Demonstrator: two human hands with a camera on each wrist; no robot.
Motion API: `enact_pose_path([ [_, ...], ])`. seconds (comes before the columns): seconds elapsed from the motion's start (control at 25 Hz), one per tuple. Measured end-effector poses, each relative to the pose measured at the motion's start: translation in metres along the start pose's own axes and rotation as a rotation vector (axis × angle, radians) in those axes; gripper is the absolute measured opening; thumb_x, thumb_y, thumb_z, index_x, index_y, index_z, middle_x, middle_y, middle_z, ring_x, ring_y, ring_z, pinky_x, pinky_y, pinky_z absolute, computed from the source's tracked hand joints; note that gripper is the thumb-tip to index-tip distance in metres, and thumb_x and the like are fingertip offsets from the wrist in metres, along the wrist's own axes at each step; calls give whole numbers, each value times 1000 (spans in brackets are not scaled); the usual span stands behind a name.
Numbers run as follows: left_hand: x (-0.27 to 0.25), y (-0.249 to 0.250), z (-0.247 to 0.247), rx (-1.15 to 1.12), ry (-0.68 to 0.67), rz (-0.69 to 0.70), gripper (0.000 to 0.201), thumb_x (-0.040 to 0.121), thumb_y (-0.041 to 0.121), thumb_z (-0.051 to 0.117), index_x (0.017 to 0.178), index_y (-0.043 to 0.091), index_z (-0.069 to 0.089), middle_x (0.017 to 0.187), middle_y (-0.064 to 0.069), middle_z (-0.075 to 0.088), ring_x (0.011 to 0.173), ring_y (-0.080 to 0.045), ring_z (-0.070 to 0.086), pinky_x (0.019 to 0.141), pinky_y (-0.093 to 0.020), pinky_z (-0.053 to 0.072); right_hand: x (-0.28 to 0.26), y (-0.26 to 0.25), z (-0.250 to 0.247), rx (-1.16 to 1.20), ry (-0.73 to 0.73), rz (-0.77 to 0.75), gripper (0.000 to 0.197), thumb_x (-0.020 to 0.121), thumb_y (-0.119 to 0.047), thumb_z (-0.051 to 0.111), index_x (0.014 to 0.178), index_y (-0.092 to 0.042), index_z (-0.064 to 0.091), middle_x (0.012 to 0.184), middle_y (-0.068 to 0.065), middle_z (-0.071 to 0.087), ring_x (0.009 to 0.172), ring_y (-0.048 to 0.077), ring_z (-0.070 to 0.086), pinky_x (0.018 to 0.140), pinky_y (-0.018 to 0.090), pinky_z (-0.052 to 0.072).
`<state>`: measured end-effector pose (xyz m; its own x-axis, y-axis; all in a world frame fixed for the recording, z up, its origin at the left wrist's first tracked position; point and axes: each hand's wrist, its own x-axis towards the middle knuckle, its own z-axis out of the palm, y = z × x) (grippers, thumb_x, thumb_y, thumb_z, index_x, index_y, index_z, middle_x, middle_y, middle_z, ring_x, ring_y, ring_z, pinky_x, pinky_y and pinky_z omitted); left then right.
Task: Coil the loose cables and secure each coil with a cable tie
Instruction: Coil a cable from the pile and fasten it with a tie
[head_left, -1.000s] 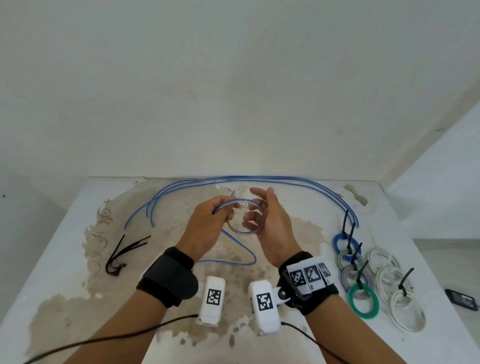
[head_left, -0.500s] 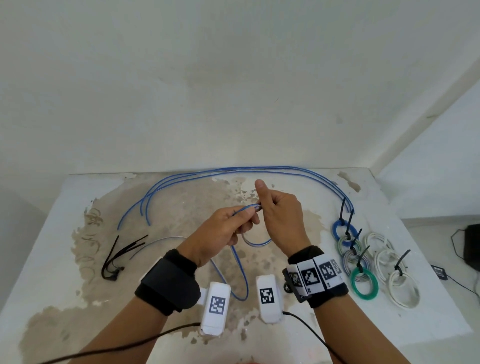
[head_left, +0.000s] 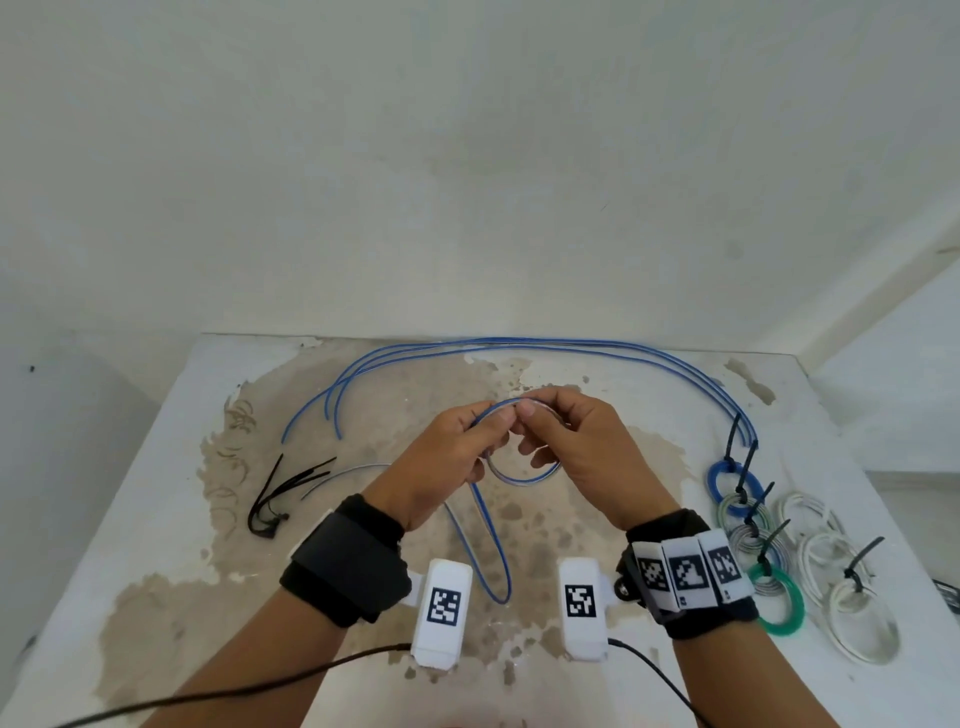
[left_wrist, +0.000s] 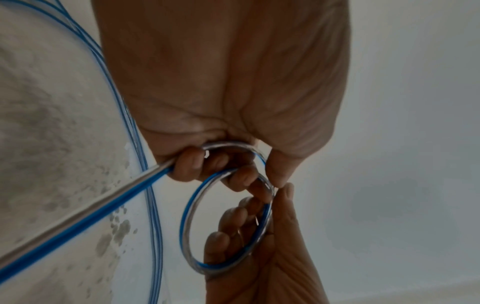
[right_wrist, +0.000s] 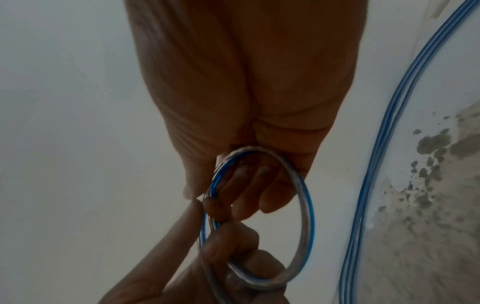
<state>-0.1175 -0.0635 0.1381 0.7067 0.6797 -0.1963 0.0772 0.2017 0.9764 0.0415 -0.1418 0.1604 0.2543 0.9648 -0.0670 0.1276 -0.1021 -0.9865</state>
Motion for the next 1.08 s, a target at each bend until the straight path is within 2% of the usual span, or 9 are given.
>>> enact_pose_path([
  [0.2, -1, -7, 7, -58, -14, 5, 43, 95, 52, 46, 91, 14, 67, 78, 3, 50, 69, -13, 36, 56, -25, 27, -5, 8, 2, -18, 43, -46, 11, 101, -14, 60, 105, -9, 69, 78, -4, 71, 70, 10, 63, 63, 25, 53],
  [0.28, 0, -10, 11, -28, -12, 56, 46, 99, 47, 43, 96, 6, 63, 84, -2, 54, 74, -16, 39, 59, -25, 31, -6, 13, 5, 15, 82, -47, 11, 102, -12, 57, 105, -7, 67, 76, -5, 69, 69, 12, 61, 63, 25, 53],
  [0.4, 1, -14, 12, 13, -32, 105, 34, 106, 34, 40, 93, 14, 64, 81, 1, 57, 78, -13, 48, 71, -31, 39, -8, 20, 8, 40, 127, -38, 12, 104, -12, 54, 105, -7, 65, 75, -8, 66, 69, 11, 59, 66, 26, 52],
  [0.48, 3, -13, 8, -21, -77, 65, 31, 104, 33, 41, 91, 19, 66, 74, 2, 59, 77, -15, 54, 79, -35, 42, -8, 24, 8, 10, 120, -25, 11, 104, -15, 53, 105, -12, 64, 76, -11, 66, 71, 10, 60, 67, 25, 52],
  [0.6, 6, -6, 4, -94, -151, -35, 32, 108, 27, 39, 92, 10, 61, 63, 4, 51, 69, -18, 57, 79, -32, 47, -7, 26, 9, -31, 102, -10, 11, 105, -21, 53, 106, -19, 64, 84, -12, 68, 78, 9, 63, 71, 26, 53],
  [0.72, 14, 4, 5, -212, -138, 13, 27, 109, 20, 34, 94, 9, 55, 65, 5, 44, 67, -15, 52, 77, -28, 46, -4, 32, 15, 16, 351, 15, 24, 102, -39, 56, 119, -24, 59, 111, -8, 66, 97, 6, 63, 87, 28, 52],
  [0.84, 28, 17, 5, -361, -98, 83, 26, 108, 17, 34, 94, 9, 55, 68, 5, 43, 66, -11, 44, 75, -24, 45, -14, 42, 21, 99, 652, 7, 36, 94, -53, 58, 118, -26, 56, 113, -9, 60, 100, 10, 59, 86, 23, 48],
  [1.0, 43, 39, 10, -456, -76, 167, 25, 107, 19, 37, 95, 11, 56, 69, 4, 42, 69, -10, 45, 77, -22, 46, -22, 66, 19, -298, 232, -11, 29, 97, -47, 60, 122, -34, 57, 122, -16, 53, 113, 0, 51, 93, 16, 40],
  [1.08, 46, 48, 11, -472, -47, 189, 25, 107, 21, 36, 95, 12, 56, 69, 5, 44, 72, -13, 49, 82, -24, 46, -11, 64, 10, -261, 175, -39, 11, 102, -36, 57, 111, -33, 61, 111, -15, 63, 107, 0, 56, 91, 21, 41],
])
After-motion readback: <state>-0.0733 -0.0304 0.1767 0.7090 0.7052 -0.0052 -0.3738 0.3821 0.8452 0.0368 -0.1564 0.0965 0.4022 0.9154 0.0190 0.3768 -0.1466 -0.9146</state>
